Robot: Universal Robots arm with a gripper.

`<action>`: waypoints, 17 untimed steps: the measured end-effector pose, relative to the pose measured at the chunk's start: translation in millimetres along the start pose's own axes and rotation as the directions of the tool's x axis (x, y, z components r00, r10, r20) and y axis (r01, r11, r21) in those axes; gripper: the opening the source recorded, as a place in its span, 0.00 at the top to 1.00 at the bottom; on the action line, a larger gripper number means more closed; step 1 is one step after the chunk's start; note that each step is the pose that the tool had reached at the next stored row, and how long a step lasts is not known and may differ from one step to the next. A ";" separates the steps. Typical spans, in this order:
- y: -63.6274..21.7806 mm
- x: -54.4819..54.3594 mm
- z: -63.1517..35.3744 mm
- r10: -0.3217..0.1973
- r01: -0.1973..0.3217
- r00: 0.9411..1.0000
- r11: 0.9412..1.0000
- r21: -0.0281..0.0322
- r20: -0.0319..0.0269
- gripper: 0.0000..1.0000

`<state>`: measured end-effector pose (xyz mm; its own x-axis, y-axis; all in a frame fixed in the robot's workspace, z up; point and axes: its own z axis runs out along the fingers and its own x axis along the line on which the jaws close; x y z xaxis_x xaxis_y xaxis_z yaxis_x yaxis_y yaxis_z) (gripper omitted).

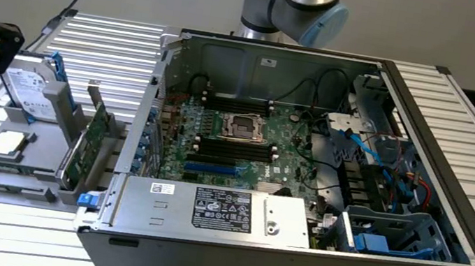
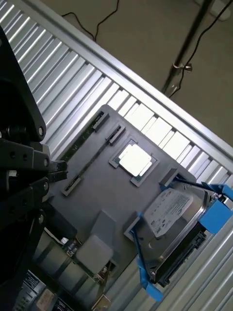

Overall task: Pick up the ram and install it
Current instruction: 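Pick up the ram and move it above insertion slot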

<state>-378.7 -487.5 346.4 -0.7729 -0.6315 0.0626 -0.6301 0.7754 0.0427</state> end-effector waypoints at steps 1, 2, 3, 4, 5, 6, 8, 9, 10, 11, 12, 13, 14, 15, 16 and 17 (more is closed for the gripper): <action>0.0 0.0 0.2 -0.018 0.018 1.000 1.000 0.001 -0.001 0.89; 0.0 0.0 0.5 -0.036 0.036 0.999 0.999 0.002 -0.002 0.89; 0.0 -0.1 0.8 -0.054 0.054 0.999 0.999 0.003 -0.002 0.89; 0.0 -0.1 1.1 -0.072 0.072 0.997 0.997 0.004 -0.003 0.89; -0.1 -0.1 1.5 -0.091 0.091 0.996 0.996 0.006 -0.004 0.89; -0.1 -0.1 1.8 -0.109 0.109 0.994 0.994 0.007 -0.005 0.89; -0.1 -0.2 2.5 -0.143 0.144 0.990 0.990 0.009 -0.007 0.89; -0.1 -0.2 2.8 -0.162 0.162 0.987 0.987 0.010 -0.008 0.89; -0.2 -0.2 3.1 -0.180 0.181 0.984 0.984 0.011 -0.009 0.89; -0.1 -0.2 3.5 -0.198 0.198 0.980 0.980 0.012 -0.010 0.89; -0.2 -0.2 3.8 -0.216 0.216 0.976 0.976 0.013 -0.011 0.89; -0.2 -0.3 4.1 -0.234 0.234 0.972 0.972 0.013 -0.012 0.89; -0.2 -0.3 4.4 -0.251 0.251 0.968 0.968 0.014 -0.013 0.89; -0.2 -0.3 4.8 -0.268 0.268 0.963 0.963 0.015 -0.014 0.89; -0.2 -0.3 5.1 -0.286 0.286 0.958 0.958 0.016 -0.015 0.89; -0.2 -0.4 5.4 -0.303 0.303 0.953 0.953 0.017 -0.016 0.89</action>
<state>-378.7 -487.5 340.9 -0.5447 -0.8363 0.0626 -0.8357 0.5475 0.0426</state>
